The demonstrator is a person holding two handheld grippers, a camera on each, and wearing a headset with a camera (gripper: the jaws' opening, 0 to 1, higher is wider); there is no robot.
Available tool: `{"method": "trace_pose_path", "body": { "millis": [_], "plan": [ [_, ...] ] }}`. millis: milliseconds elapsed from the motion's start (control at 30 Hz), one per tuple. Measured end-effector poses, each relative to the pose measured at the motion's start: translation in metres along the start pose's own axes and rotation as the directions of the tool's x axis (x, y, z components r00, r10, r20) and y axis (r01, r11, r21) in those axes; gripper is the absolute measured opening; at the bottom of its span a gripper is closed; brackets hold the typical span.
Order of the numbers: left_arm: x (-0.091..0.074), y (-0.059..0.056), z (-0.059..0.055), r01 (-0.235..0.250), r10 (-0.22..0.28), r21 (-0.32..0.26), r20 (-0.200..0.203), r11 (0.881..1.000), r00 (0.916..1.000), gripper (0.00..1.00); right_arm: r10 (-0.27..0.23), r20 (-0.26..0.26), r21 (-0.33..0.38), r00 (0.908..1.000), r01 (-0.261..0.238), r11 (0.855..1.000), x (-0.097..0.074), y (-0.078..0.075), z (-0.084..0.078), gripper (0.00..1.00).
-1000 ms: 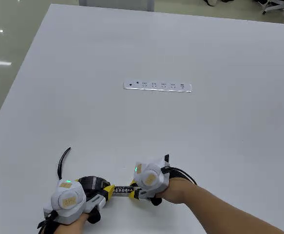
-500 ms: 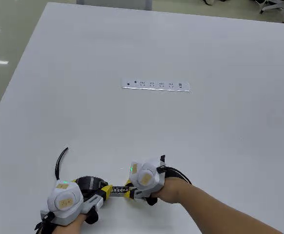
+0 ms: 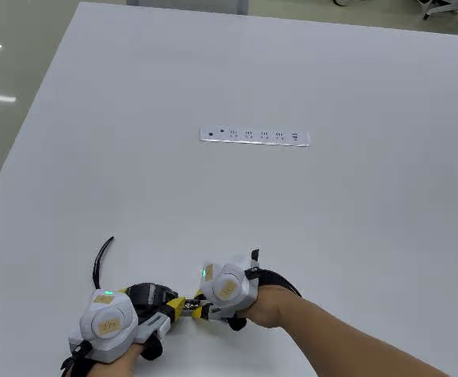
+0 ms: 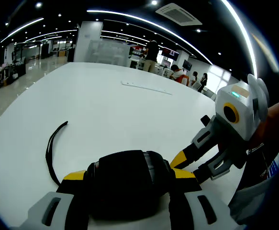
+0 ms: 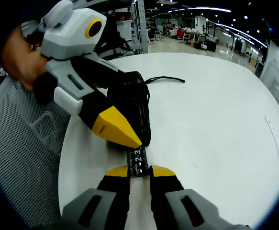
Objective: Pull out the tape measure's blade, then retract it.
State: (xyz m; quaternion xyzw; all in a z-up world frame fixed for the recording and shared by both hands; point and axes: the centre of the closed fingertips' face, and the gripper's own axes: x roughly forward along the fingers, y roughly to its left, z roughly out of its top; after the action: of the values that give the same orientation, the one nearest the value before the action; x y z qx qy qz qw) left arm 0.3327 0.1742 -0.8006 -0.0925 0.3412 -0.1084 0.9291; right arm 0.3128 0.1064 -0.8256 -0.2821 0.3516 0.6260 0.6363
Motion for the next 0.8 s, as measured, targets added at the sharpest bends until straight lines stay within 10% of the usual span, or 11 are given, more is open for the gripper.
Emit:
{"method": "trace_pose_path", "body": {
  "millis": [800],
  "plan": [
    [0.000,0.000,0.000,0.009,-0.009,-0.006,0.003,1.000,1.0000,0.64,0.008,0.038,-0.003,0.9993,-0.008,1.000,0.013,0.003,0.017,0.14]
  ]
}}
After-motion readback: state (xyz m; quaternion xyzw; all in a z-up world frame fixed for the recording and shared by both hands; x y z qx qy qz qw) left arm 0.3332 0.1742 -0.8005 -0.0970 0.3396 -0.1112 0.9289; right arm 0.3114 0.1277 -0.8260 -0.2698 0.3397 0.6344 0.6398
